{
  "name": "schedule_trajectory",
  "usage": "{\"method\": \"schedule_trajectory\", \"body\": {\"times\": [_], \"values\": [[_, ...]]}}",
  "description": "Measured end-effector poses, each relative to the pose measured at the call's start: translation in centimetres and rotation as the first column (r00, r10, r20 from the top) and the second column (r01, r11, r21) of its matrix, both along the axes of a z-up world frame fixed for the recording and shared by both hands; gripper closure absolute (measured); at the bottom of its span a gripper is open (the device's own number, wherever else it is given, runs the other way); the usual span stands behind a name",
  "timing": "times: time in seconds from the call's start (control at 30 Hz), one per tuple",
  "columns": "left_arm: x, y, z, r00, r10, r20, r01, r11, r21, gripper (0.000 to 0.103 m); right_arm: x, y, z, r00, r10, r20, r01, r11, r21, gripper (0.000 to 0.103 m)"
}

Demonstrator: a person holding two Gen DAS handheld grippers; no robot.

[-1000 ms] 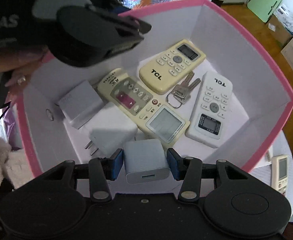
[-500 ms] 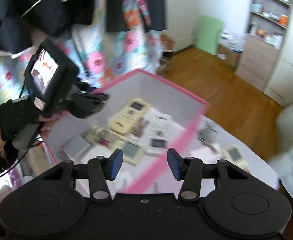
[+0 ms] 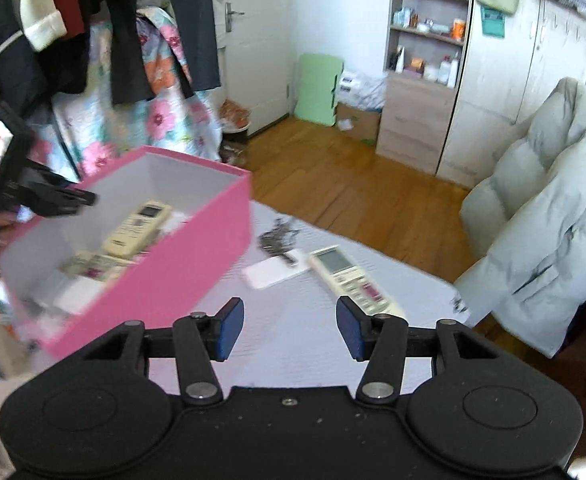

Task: Organize rigid objects
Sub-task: 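Move the right gripper to the cream universal AC remote, then grasp the cream universal AC remote across its body with the right gripper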

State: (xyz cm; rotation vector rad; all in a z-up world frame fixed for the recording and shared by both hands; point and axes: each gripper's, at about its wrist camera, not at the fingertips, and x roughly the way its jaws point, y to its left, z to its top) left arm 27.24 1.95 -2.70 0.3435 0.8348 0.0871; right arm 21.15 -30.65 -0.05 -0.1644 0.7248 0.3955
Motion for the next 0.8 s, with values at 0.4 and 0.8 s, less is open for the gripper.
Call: {"method": "schedule_trajectory", "body": {"times": [0.4, 0.8], "values": [[0.0, -0.2, -0.1, 1.000, -0.008, -0.002, 0.008, 1.000, 0.006, 0.091, 13.2, -0.4, -7.8, 0.985, 0.156, -0.080, -0.164, 0.980, -0.112, 0.031], [-0.3, -0.1, 0.2, 1.000, -0.012, 0.009, 0.012, 1.000, -0.003, 0.091, 17.8, -2.3, -11.4, 0.958, 0.123, -0.259, -0.119, 0.992, 0.029, 0.041]]}}
